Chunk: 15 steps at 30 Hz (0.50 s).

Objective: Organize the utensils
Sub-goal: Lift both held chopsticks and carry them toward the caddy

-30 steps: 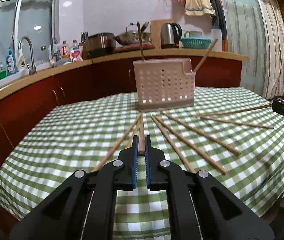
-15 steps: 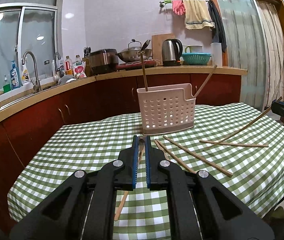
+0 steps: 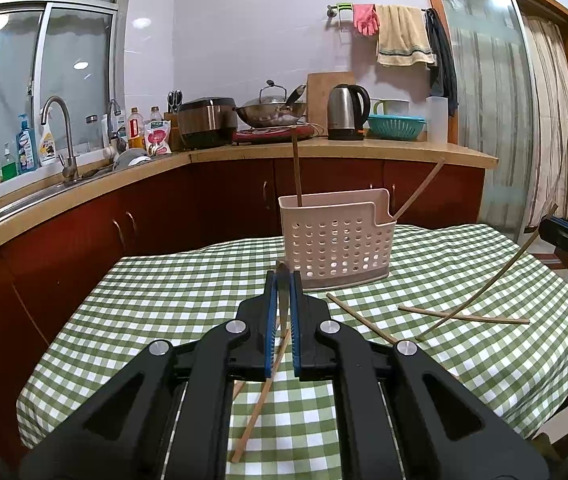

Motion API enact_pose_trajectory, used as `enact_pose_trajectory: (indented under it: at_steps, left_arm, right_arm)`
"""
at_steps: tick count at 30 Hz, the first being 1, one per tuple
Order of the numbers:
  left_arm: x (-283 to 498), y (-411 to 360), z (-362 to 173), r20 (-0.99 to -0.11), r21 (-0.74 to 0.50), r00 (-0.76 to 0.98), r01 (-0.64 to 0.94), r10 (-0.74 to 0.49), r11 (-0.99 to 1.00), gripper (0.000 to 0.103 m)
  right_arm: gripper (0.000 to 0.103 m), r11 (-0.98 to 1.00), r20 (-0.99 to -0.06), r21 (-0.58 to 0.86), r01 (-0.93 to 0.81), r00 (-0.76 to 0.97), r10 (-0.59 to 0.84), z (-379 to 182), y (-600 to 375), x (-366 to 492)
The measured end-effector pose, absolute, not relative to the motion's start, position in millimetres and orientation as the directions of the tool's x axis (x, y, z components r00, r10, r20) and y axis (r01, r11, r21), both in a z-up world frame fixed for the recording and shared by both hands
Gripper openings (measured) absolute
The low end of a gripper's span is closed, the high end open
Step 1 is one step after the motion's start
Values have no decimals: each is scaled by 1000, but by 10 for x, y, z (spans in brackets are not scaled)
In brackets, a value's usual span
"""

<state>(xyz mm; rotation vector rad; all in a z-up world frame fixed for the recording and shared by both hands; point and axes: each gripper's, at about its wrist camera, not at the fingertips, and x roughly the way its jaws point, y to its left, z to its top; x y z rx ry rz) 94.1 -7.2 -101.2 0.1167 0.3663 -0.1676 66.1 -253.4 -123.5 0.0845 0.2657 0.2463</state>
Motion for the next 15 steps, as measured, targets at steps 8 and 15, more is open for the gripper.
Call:
enact_pose_trajectory:
  at_steps: [8, 15]
  left_arm:
    - [1104, -70, -926, -359, 83, 920, 197, -155, 977, 7]
    - [1227, -59, -810, -343, 85, 926, 198, -158, 976, 7]
  right_arm:
    - [6, 964, -243, 118, -237, 935, 259, -1161, -2503, 839]
    - [6, 962, -227, 131, -241, 937, 266, -1061, -2509, 921]
